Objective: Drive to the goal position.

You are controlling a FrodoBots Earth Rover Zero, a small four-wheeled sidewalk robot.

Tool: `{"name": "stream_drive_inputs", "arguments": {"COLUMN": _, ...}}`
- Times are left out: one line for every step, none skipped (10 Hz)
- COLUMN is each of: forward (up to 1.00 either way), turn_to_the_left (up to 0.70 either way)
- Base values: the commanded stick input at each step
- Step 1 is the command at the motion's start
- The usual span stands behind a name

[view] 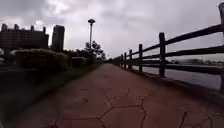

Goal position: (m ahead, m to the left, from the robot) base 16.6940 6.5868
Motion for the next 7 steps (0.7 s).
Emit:
{"name": "stream_drive_inputs", "arguments": {"forward": 1.00, "turn_to_the_left": 0.00}}
{"name": "stream_drive_inputs", "arguments": {"forward": 1.00, "turn_to_the_left": 0.00}}
{"name": "stream_drive_inputs", "arguments": {"forward": 1.00, "turn_to_the_left": 0.00}}
{"name": "stream_drive_inputs", "arguments": {"forward": 1.00, "turn_to_the_left": 0.00}}
{"name": "stream_drive_inputs", "arguments": {"forward": 1.00, "turn_to_the_left": 0.00}}
{"name": "stream_drive_inputs", "arguments": {"forward": 1.00, "turn_to_the_left": 0.00}}
{"name": "stream_drive_inputs", "arguments": {"forward": 1.00, "turn_to_the_left": 0.00}}
